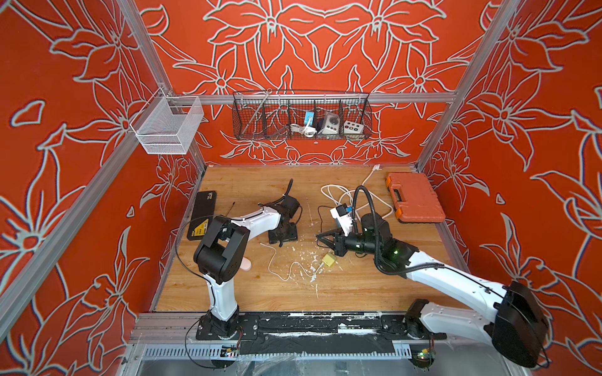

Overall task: Charge the bluetooth headset
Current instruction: Pick up the bluetooth headset from the center of the board.

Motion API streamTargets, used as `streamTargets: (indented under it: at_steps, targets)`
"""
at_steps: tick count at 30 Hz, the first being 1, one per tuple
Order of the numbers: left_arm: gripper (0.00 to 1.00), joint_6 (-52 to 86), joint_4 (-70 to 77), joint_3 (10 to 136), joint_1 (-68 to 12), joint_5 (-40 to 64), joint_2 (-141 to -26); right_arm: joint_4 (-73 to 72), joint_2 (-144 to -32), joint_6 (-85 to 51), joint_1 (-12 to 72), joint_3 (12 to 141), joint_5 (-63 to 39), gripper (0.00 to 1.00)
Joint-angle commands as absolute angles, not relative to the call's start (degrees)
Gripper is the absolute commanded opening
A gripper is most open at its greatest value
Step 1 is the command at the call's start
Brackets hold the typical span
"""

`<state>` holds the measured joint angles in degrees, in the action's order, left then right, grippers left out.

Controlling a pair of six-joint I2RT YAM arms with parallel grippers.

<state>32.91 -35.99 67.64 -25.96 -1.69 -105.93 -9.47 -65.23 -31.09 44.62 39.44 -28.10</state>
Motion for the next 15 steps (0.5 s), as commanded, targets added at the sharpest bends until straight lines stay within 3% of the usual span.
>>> streamTargets:
  at_steps: [1, 8, 15]
  targets:
    - [0.68, 32.98, -37.35, 65.92, -26.37, -1.06, -108.11, -10.55, -64.48, -31.54, 44.24, 38.57, -26.78, 0.01]
    - [0.58, 32.82, -36.65, 65.66, -26.38, -0.76, -108.94, -10.36, -63.70, -31.64, 44.26, 37.85, -26.15, 0.01]
    - [0.55, 29.57, -38.71, 65.67, -27.45, -1.97, -104.10, -8.22, -63.30, -31.04, 44.01, 38.71, -26.01, 0.01]
